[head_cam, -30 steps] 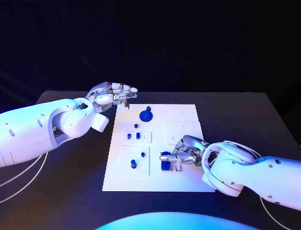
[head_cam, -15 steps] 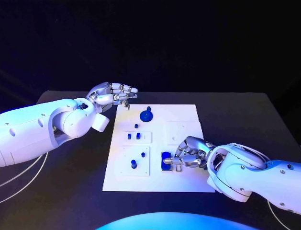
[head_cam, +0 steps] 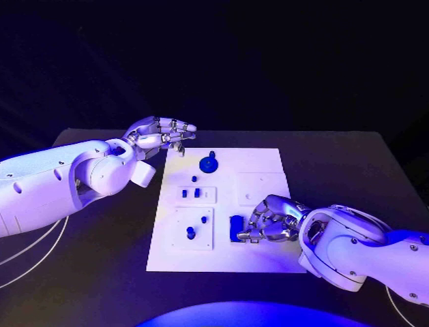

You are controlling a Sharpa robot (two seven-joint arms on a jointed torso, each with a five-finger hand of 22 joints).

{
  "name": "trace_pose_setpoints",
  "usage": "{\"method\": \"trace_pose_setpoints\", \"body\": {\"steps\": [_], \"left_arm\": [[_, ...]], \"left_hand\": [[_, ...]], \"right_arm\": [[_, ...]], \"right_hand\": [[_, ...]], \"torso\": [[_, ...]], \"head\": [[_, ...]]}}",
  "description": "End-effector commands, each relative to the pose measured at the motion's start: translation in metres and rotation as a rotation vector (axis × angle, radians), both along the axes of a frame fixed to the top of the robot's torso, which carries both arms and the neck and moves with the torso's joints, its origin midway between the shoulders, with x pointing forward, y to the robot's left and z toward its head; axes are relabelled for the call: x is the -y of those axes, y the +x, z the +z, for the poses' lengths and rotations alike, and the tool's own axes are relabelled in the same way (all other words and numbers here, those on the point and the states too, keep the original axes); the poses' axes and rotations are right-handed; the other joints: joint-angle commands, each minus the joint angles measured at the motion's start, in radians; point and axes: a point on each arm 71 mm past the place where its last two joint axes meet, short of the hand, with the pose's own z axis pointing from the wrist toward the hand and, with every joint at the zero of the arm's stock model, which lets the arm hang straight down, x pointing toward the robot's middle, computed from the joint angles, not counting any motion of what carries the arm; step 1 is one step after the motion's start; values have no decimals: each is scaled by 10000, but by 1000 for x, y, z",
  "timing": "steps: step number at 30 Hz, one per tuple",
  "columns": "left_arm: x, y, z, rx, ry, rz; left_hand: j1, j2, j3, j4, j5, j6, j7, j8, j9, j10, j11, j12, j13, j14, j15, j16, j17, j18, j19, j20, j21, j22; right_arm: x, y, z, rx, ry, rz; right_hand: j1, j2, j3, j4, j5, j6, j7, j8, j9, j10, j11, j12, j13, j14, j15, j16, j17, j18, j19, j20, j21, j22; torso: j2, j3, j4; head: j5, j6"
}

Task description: Assemble the parts on the task board

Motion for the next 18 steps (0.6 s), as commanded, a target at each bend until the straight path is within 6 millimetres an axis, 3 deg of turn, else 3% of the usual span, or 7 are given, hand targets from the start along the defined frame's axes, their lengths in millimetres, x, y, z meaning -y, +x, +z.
{"method": "trace_pose_setpoints", "body": {"steps": [1, 18], "left_arm": [[2, 0, 1, 46, -80, -169], [2, -1, 1, 45, -77, -162]], "left_hand": [[-2, 71, -21, 10, 20, -26, 29, 28, 14, -59, -28, 43, -17, -76, 8, -60, -16, 155, -49, 1, -61, -14], [2, 85, -16, 13, 21, -31, 32, 28, 14, -71, -25, 43, -20, -92, 11, -64, -22, 154, -57, 3, -69, -17]], "right_arm": [[-1, 1, -2, -23, -70, 286], [1, 9, -5, 314, -314, 104]], "right_hand": [[168, 24, 84, 16, -16, 26, -75, -24, -17, 426, -89, 71, 1696, 999, -69, 59, 2227, -209, 421, -75, 46, 1969], [571, 303, 365, 35, -8, 90, -118, -61, -66, 445, -126, 88, 1722, 1002, -98, 62, 2239, -217, 438, -100, 77, 1996]], "torso": [[4, -9, 1], [-1, -10, 4]], "head": [[-3, 7], [-23, -10]]}}
